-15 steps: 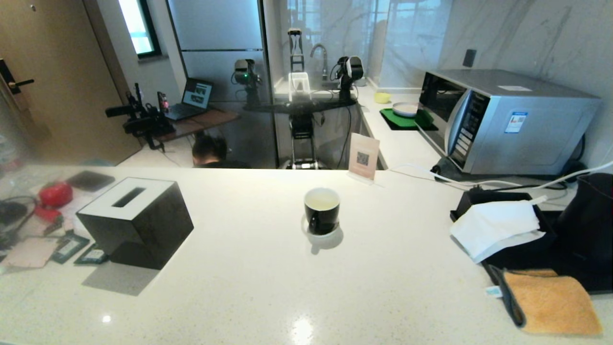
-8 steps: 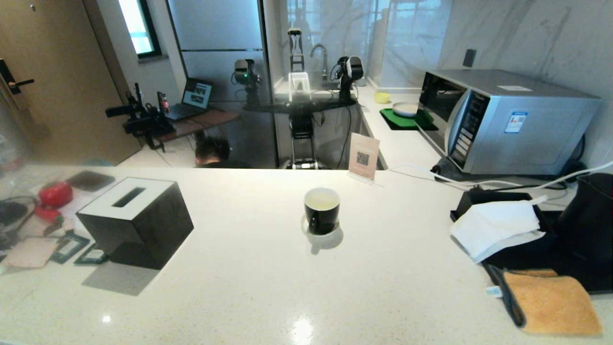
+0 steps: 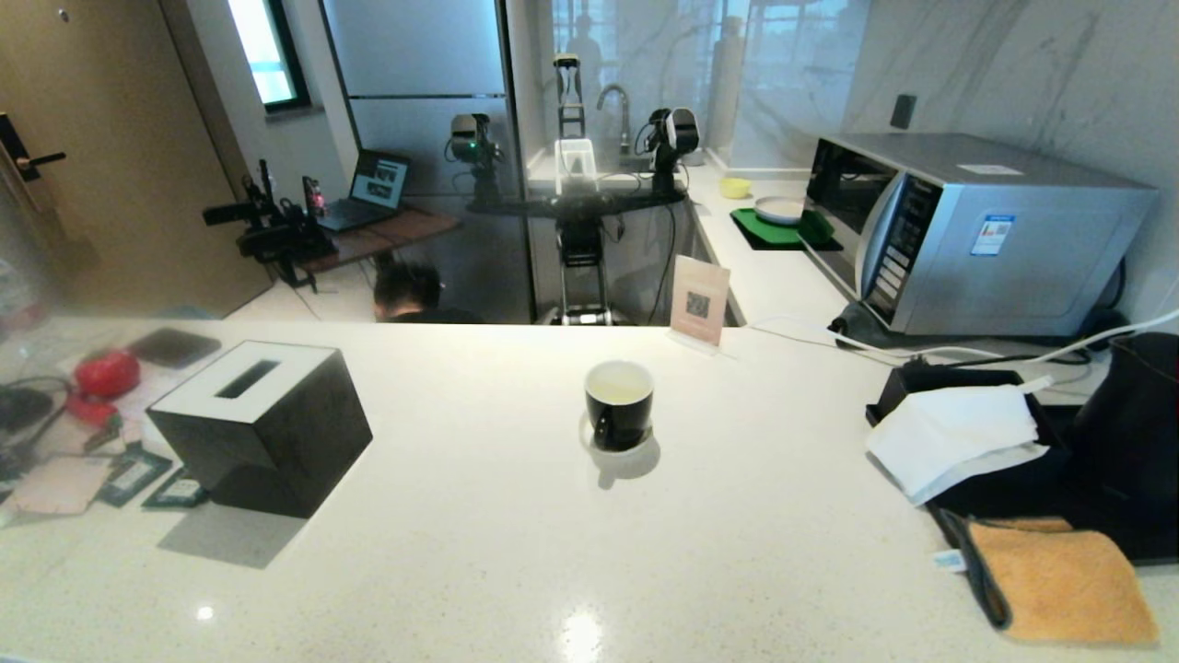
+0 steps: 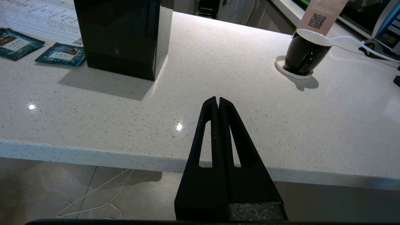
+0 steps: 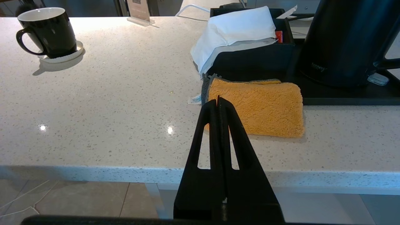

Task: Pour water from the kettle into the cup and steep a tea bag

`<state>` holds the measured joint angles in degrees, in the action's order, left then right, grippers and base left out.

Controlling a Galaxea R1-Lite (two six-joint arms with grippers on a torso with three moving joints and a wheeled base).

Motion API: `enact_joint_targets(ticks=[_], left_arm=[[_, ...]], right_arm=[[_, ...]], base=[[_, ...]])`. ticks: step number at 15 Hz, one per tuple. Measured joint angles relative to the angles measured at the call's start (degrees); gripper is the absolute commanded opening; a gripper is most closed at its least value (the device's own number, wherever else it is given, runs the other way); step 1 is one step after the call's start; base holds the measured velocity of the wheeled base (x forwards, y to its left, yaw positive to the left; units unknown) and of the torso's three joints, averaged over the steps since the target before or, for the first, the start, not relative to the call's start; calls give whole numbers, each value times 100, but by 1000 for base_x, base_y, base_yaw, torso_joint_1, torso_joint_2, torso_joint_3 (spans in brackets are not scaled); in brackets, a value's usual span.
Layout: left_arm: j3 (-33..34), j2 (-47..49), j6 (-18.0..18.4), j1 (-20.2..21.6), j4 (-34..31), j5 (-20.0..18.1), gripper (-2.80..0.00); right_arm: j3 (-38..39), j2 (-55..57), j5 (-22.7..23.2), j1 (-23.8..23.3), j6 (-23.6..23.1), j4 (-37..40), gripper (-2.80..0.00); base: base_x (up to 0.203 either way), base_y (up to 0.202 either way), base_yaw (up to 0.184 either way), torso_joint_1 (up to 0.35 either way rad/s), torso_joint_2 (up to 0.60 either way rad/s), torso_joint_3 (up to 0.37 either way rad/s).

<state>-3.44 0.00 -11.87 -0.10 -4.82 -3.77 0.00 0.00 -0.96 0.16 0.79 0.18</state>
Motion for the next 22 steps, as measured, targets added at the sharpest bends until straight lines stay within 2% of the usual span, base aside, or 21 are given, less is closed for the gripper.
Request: enact_joint_targets(ticks=[3,7,9,14,16,18,20,22], left_arm=[[2,0,-79,0,2,7,-280],[24,0,-559,0,2,74,-280],[27,0,-670,0,0,72,-280],[28,0,-597,2,2,66,-280],[28,0,-443,2,2,72,-280],[28,0,-115,0,3,80,-280],[55,0,610,0,127,217,-280],[250,0,1139,0,458,415,-280]], right_arm=[[0,0,-1,0,0,0,-280],[0,0,0,0,0,0,-280],[0,0,0,0,0,0,-280],[0,0,0,0,0,0,-280],[0,0,-1,0,0,0,-280],[0,0,0,0,0,0,-280],[0,0,0,0,-2,-2,-280],[0,0,0,0,0,-2,-280]], base=[[0,0,0,0,0,0],[0,0,0,0,0,0],[0,0,0,0,0,0],[0,0,0,0,0,0],[0,0,0,0,0,0],[0,0,0,0,0,0],[0,0,0,0,0,0],[0,0,0,0,0,0]])
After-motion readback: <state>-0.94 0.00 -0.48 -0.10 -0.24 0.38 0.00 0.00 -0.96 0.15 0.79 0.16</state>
